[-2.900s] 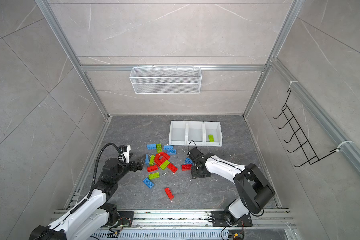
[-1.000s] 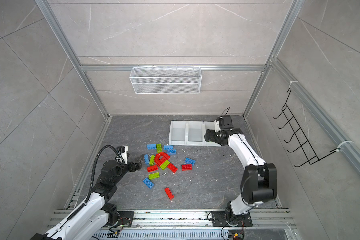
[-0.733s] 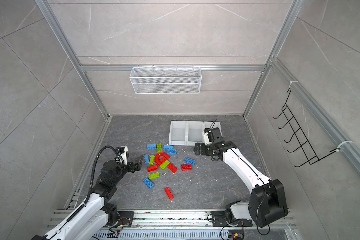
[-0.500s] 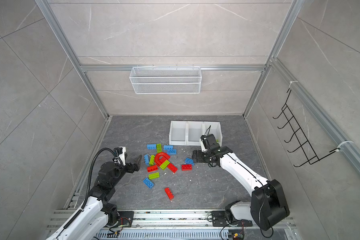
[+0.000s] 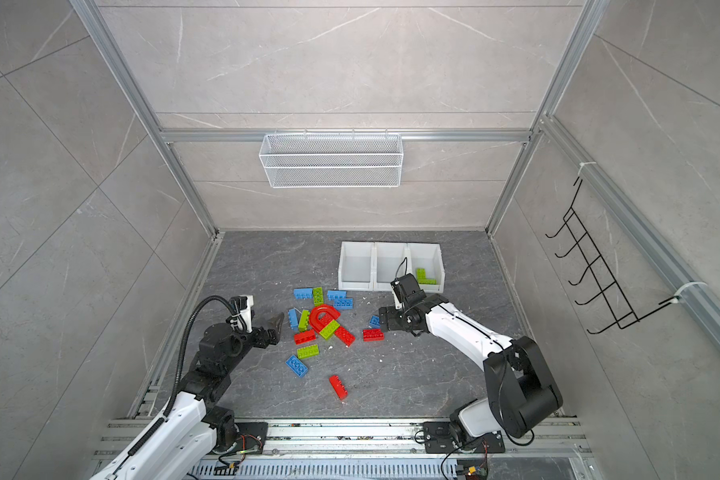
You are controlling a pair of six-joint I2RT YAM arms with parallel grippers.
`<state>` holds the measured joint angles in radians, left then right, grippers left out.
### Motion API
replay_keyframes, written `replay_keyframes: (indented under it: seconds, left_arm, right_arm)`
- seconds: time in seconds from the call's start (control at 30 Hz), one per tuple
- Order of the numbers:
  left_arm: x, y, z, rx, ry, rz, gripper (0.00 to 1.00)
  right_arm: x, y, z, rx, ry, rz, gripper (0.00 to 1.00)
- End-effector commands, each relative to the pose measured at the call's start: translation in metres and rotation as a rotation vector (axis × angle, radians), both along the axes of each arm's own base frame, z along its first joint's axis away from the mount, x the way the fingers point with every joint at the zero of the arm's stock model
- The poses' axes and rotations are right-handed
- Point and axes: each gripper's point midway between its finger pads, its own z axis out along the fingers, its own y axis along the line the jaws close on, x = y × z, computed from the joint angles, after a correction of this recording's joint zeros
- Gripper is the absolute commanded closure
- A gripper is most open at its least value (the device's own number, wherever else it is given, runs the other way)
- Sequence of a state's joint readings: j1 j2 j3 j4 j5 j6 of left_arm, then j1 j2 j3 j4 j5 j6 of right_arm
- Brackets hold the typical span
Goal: Sort the legos into containers by color
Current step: 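Release the brick and move the right gripper back over the pile, then lower the right gripper and grasp a blue brick near the pile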
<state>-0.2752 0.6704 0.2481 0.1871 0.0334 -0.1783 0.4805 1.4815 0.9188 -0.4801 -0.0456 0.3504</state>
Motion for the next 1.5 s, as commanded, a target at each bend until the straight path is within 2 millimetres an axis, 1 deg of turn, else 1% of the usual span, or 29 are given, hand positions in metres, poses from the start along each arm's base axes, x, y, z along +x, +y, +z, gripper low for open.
replay_keyframes:
  seconds: [0.0,0.07,0.17,0.23,0.4,0.5,0.63,0.7,0.83,0.93,1.0,1.13,1.2,1.33,1.47]
  left_arm:
    - [0.002,-0.001,0.017,-0.002,-0.072,-0.006,0.0]
    - [0.001,-0.001,0.017,-0.003,-0.076,-0.007,0.0]
    - [0.002,-0.001,0.018,-0.003,-0.077,-0.006,0.0]
    - [0.002,-0.001,0.017,-0.002,-0.075,-0.006,0.0]
    - [0.001,0.0,0.017,-0.005,-0.076,-0.003,0.0]
    - [0.002,0.001,0.018,-0.003,-0.084,0.002,0.0]
    - [0.002,0.0,0.018,-0.003,-0.084,0.0,0.0]
    - [0.002,0.0,0.018,-0.004,-0.086,-0.001,0.0]
    - [0.002,-0.001,0.018,-0.006,-0.087,-0.005,0.0]
    - [0.001,-0.001,0.018,-0.005,-0.087,-0.01,0.0]
    - [0.001,-0.001,0.019,-0.006,-0.088,-0.009,0.0]
    - [0.0,0.0,0.019,-0.008,-0.092,-0.007,0.0]
    - [-0.001,-0.001,0.019,-0.008,-0.093,-0.009,0.0]
    - [0.0,0.0,0.018,-0.006,-0.095,-0.004,0.0]
    - [0.0,0.0,0.019,-0.004,-0.088,-0.005,0.0]
  right_arm:
    - [0.007,0.006,0.001,-0.016,-0.013,-0.018,0.09]
    - [0.008,0.011,-0.004,-0.022,-0.007,-0.014,0.09]
    - [0.012,0.026,-0.009,-0.019,-0.007,0.003,0.09]
    - [0.016,0.031,-0.013,-0.025,-0.003,0.002,0.09]
    - [0.026,0.036,-0.03,-0.041,0.019,-0.02,0.08]
    - [0.027,0.035,-0.041,-0.072,0.033,-0.029,0.08]
    - [0.025,0.031,-0.048,-0.133,0.03,-0.026,0.09]
    - [0.023,0.032,-0.05,-0.147,0.032,-0.015,0.1]
    - [0.024,0.039,-0.054,-0.158,0.035,0.01,0.14]
    - [0.024,0.046,-0.059,-0.19,0.051,0.041,0.17]
    - [0.024,0.047,-0.061,-0.188,0.053,0.046,0.22]
    - [0.028,0.049,-0.054,-0.189,0.03,0.061,0.34]
    - [0.029,0.046,-0.048,-0.196,0.008,0.064,0.36]
    - [0.035,0.047,-0.025,-0.147,-0.051,0.062,0.4]
    - [0.041,0.045,0.002,-0.093,-0.095,0.062,0.41]
